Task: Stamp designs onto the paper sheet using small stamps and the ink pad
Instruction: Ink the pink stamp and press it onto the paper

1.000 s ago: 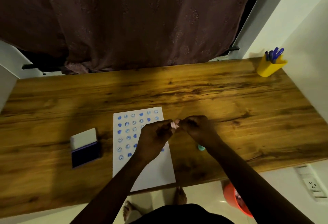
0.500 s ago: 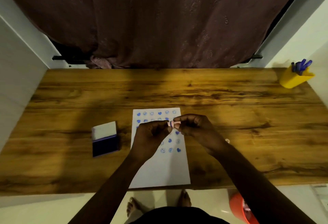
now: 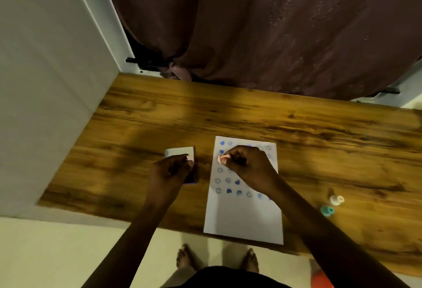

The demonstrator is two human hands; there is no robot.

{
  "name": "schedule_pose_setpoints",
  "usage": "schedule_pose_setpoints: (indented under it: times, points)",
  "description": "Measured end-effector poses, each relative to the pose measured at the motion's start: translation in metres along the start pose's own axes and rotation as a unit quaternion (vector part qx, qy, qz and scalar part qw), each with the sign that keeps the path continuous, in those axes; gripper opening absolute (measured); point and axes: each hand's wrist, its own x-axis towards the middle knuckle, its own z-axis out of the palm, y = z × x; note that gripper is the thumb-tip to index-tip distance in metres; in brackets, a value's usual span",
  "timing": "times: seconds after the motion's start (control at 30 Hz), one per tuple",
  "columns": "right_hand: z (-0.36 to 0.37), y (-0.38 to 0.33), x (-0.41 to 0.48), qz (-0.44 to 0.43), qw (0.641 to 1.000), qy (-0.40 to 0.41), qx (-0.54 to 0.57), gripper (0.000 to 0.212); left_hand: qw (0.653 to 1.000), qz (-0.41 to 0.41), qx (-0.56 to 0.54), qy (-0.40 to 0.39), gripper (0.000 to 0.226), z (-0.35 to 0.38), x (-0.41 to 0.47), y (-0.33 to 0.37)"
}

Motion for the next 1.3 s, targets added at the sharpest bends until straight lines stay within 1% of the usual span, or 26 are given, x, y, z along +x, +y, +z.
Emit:
schedule_pose_setpoints:
  times: [0.07, 0.17, 0.3, 0.37, 0.53, 0.63, 0.73, 0.83, 0.93, 1.1, 1.3]
  points:
    - [0.019, -0.009, 0.006, -0.019, 0.998, -0.019, -0.049, 0.031, 0.999, 0.000, 0.027, 0.022, 0.027, -0.021, 0.000, -0.011]
    - [0.048, -0.017, 0.016, -0.061, 0.989, -0.042, -0.130, 0.028, 0.998, 0.015, 0.053, 0.028, 0.027, -0.046, -0.001, -0.020]
    - [0.080, -0.023, 0.028, -0.100, 0.967, -0.060, -0.227, 0.026, 0.998, 0.016, 0.055, 0.033, 0.015, -0.067, -0.005, -0.024]
    - [0.093, -0.026, 0.032, -0.113, 0.955, -0.071, -0.265, 0.025, 0.998, 0.013, 0.046, 0.038, 0.019, -0.076, -0.007, -0.026]
    - [0.111, -0.030, 0.034, -0.137, 0.928, -0.087, -0.337, 0.024, 0.999, -0.004, 0.012, 0.043, 0.020, -0.091, -0.008, -0.037]
    - [0.117, -0.031, 0.034, -0.133, 0.921, -0.087, -0.357, 0.024, 0.999, -0.002, 0.012, 0.034, 0.017, -0.096, -0.009, -0.040]
    - [0.121, -0.031, 0.033, -0.120, 0.909, -0.098, -0.387, 0.031, 0.999, -0.001, -0.003, 0.032, 0.017, -0.099, -0.008, -0.043]
    - [0.125, -0.030, 0.033, -0.111, 0.907, -0.100, -0.393, 0.037, 0.999, -0.016, -0.020, 0.025, 0.017, -0.099, -0.006, -0.043]
    - [0.129, -0.029, 0.030, -0.104, 0.907, -0.098, -0.397, 0.040, 1.000, -0.021, -0.013, 0.012, 0.019, -0.097, -0.003, -0.045]
    - [0.134, -0.028, 0.030, -0.082, 0.923, -0.075, -0.368, 0.033, 1.000, -0.012, -0.013, 0.001, 0.018, -0.091, -0.002, -0.043]
    - [0.129, -0.030, 0.035, -0.058, 0.936, -0.082, -0.337, 0.029, 1.000, -0.003, 0.001, -0.013, 0.018, -0.087, -0.003, -0.038]
